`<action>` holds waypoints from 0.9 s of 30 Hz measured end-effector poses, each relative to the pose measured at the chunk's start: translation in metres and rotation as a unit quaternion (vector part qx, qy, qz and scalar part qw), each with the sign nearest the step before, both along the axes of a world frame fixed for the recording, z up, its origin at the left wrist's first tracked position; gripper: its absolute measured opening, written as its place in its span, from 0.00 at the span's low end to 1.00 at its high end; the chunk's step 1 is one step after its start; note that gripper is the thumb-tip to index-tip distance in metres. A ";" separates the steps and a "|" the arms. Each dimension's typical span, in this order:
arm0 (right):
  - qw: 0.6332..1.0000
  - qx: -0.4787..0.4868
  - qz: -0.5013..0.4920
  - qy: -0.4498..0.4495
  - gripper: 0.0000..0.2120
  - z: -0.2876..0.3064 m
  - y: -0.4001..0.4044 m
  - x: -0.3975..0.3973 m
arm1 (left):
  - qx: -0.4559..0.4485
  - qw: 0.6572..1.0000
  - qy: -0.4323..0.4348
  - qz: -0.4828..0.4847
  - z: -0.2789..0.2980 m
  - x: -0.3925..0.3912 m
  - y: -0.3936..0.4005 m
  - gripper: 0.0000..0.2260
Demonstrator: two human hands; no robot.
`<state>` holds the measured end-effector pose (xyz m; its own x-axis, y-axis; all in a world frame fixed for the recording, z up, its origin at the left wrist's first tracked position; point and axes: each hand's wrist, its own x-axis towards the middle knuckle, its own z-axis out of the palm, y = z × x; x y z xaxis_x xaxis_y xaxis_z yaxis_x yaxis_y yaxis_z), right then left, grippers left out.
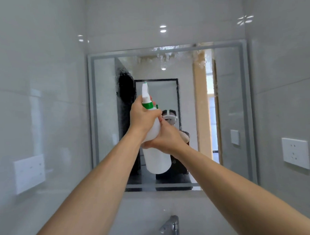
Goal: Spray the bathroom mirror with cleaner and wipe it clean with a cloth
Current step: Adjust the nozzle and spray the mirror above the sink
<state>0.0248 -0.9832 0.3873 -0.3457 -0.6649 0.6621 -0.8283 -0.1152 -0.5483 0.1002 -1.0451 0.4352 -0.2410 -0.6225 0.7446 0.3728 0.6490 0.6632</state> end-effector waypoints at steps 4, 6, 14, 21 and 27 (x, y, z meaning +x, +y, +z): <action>1.000 -0.003 0.024 0.007 0.42 0.010 -0.011 0.020 | -0.001 1.000 0.003 0.018 0.008 0.024 -0.009 0.18; 0.999 0.000 0.035 0.007 0.41 0.013 -0.015 0.027 | 0.006 1.000 0.010 0.020 0.011 0.033 -0.015 0.21; 0.998 0.021 0.062 0.014 0.41 0.021 -0.036 0.051 | 0.035 0.998 0.024 0.055 0.014 0.059 -0.031 0.20; 0.992 0.059 0.101 0.037 0.37 0.027 -0.055 0.081 | 0.065 0.990 0.056 0.109 0.011 0.093 -0.048 0.17; 0.989 0.069 0.127 0.044 0.40 0.021 -0.075 0.113 | 0.069 0.985 0.049 0.150 0.003 0.128 -0.063 0.14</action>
